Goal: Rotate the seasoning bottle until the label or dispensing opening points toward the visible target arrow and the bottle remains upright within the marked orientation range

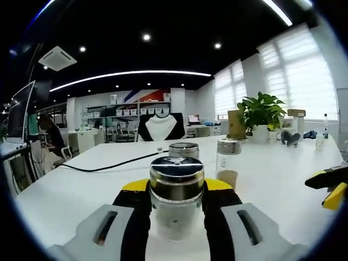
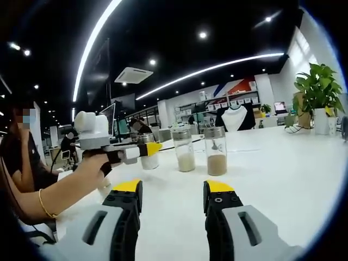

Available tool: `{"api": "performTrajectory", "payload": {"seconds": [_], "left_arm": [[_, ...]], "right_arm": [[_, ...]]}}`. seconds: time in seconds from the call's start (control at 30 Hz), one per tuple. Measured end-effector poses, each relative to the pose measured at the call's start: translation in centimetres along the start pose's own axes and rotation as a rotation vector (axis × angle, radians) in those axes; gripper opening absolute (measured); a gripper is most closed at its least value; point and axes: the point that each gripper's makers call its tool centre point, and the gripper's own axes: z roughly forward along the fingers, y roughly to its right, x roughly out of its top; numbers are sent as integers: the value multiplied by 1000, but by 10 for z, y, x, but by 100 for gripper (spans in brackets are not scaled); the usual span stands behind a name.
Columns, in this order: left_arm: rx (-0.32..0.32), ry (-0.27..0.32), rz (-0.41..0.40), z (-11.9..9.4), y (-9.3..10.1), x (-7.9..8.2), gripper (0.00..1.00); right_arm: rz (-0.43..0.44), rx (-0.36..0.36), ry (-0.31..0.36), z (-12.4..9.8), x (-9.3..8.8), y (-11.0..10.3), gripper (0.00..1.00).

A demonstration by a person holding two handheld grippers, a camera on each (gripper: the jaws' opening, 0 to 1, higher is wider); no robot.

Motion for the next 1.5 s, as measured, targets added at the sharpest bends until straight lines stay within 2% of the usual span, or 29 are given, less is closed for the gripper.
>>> {"api": "performTrajectory", "payload": {"seconds": [0.07,0.7,1.0,1.23,1.5], "left_arm": [[-21,6,-19,-1,3,0,38],[-110,15,-18,-17,32,4,38],[-158,1,-20,-22,46,-3,38],[-227,4,-6,-28,60,-2,37],[-307,-3,14,-34,74,-1,37]], "right_arm": [[-3,2,-3,0,0,-1,43],[-18,24,-18,5,-4,-9,43],[-26,32,-30,8,-9,-10,43],[-63,56,-42,14,-11,-13,43],[-67,86,-54,18,-17,-22,42]]}}
